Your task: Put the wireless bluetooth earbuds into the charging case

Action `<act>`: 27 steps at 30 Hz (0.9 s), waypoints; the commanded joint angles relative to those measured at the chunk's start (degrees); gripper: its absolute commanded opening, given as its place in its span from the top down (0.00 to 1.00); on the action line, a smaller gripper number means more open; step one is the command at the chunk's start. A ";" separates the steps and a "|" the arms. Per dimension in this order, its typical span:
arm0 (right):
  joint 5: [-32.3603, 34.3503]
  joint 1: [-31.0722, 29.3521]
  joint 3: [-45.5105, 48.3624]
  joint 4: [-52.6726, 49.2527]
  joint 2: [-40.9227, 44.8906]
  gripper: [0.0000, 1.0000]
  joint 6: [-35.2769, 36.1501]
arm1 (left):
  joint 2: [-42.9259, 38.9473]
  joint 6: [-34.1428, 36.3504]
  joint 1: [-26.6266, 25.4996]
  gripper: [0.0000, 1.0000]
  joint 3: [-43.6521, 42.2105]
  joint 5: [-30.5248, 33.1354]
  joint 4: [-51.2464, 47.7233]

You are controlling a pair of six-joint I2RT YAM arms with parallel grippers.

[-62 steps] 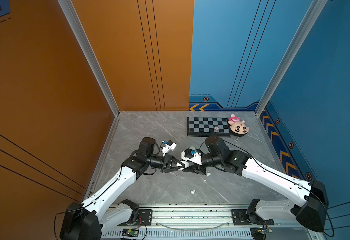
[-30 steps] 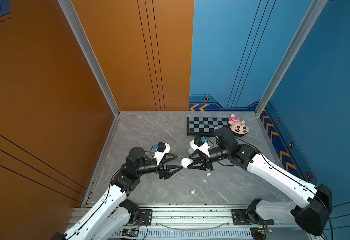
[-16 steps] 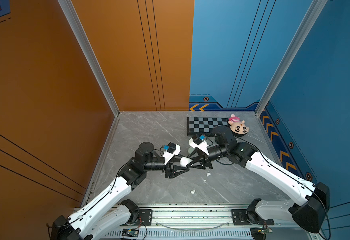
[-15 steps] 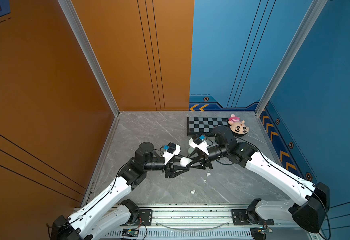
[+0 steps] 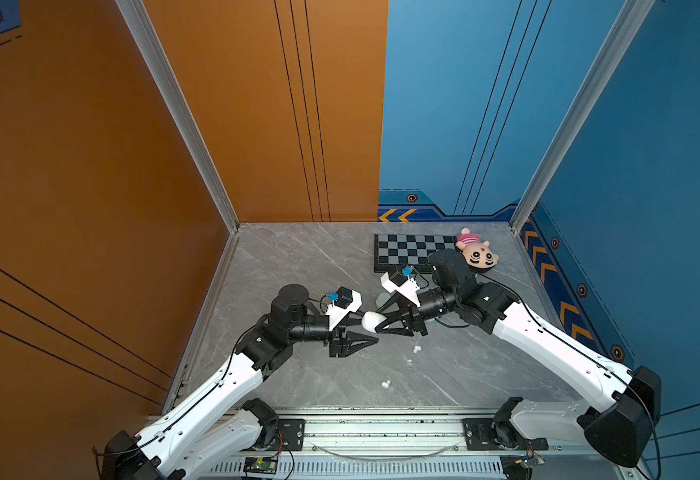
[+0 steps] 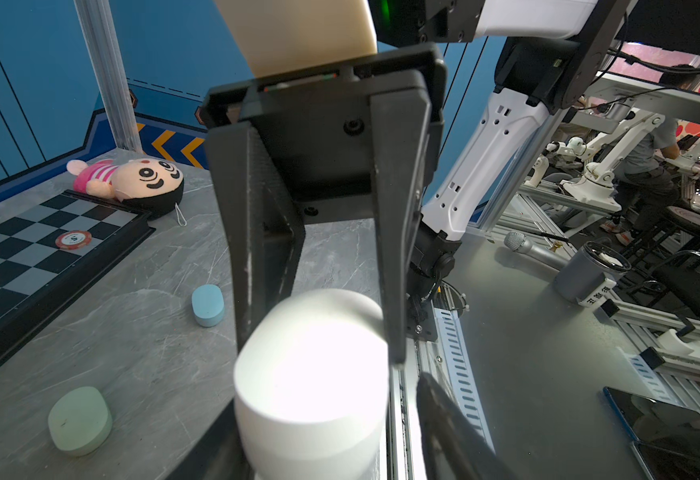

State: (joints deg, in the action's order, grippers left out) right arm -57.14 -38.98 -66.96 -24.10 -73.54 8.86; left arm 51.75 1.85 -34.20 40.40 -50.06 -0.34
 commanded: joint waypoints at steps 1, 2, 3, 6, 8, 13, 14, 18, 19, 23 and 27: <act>-0.51 0.22 -1.40 -0.95 1.41 0.74 -1.04 | -0.74 2.09 -0.43 0.41 1.91 0.44 -2.25; -0.60 0.22 -1.35 -1.06 1.32 0.74 -1.03 | -0.76 2.10 -0.43 0.41 1.87 0.49 -2.01; -0.60 0.22 -1.25 -1.12 1.41 0.74 -0.96 | -0.72 2.03 -0.43 0.41 1.91 0.59 -1.92; -0.42 0.13 -1.08 -1.39 1.34 0.74 -0.65 | -0.44 1.74 -0.43 0.42 2.61 0.62 -1.85; -0.33 -0.02 -1.14 -1.81 1.27 0.74 -0.43 | -0.28 1.50 -0.39 0.43 3.01 0.61 -1.57; -0.25 -0.28 -1.29 -1.96 1.14 0.74 -0.25 | 0.47 1.23 -0.40 0.47 3.48 0.17 -1.47; -0.25 -0.30 -1.25 -1.92 1.15 0.74 -0.25 | 0.54 1.16 -0.43 0.48 3.54 0.10 -1.47; -0.16 -0.55 -1.00 -2.09 1.03 0.74 -0.25 | 0.74 1.15 -0.43 0.52 3.48 0.11 -1.40; -0.16 -0.57 -0.95 -2.18 1.10 0.75 -0.21 | 0.84 1.02 -0.41 0.53 3.50 0.12 -1.26; 0.27 -0.83 -0.48 -2.35 0.99 0.74 0.03 | 0.93 0.62 -0.52 0.59 3.37 0.10 -1.05; 0.50 -0.83 -0.25 -2.47 0.91 0.74 0.23 | 1.07 0.58 -0.51 0.65 3.48 0.09 -1.02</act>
State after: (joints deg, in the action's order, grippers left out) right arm -57.23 -39.38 -67.02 -25.15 -73.38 9.15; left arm 52.62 2.09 -34.20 42.17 -49.39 -2.13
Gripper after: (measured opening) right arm 0.416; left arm 0.426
